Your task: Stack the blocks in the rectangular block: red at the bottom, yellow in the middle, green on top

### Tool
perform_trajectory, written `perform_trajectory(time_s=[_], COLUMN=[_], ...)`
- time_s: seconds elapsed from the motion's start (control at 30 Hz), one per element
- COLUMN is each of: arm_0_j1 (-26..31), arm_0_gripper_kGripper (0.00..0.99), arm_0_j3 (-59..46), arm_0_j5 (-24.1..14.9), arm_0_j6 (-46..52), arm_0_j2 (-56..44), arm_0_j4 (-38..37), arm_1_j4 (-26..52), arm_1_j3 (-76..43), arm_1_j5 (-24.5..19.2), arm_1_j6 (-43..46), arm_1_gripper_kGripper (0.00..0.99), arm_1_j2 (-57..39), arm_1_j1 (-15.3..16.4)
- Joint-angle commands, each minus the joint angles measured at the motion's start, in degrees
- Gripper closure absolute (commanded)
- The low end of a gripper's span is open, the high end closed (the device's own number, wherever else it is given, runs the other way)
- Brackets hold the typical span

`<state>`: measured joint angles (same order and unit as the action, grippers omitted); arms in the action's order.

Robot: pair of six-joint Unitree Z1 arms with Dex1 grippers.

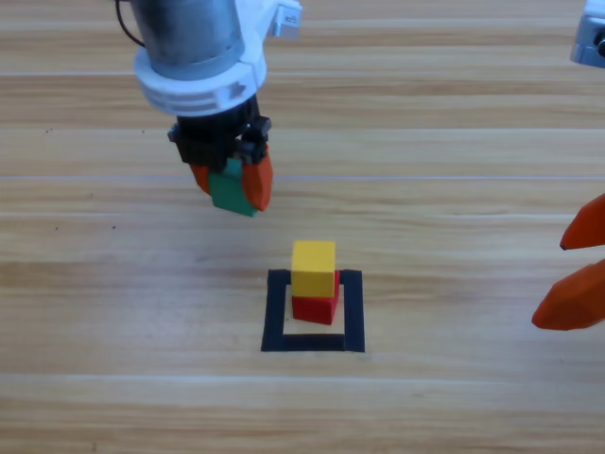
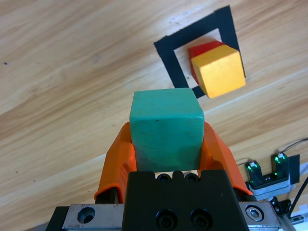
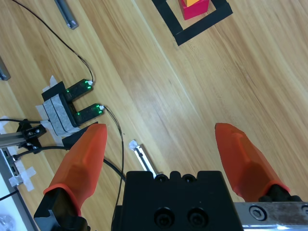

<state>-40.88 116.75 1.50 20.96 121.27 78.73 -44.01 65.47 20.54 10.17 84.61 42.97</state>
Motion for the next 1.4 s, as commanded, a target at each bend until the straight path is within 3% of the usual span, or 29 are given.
perform_trajectory(time_s=[0.03,0.53,1.4], arm_0_j1=[-2.63,-7.11,-8.87], arm_0_gripper_kGripper=[0.956,0.952,0.952], arm_0_j3=[-1.00,-0.12,6.56], arm_0_j5=[0.78,-2.73,-3.70], arm_0_j6=[7.08,30.45,28.35], arm_0_j2=[-1.74,-0.69,8.72], arm_0_j4=[0.64,1.34,1.96], arm_1_j4=[1.12,1.12,1.12], arm_1_j3=[-2.01,-2.01,-2.19], arm_1_j5=[-1.03,-0.94,-0.77], arm_1_j6=[0.20,0.29,0.38], arm_1_gripper_kGripper=[0.001,0.001,0.001], arm_1_j2=[2.05,2.05,2.32], arm_1_j1=[-1.49,-1.49,-1.49])
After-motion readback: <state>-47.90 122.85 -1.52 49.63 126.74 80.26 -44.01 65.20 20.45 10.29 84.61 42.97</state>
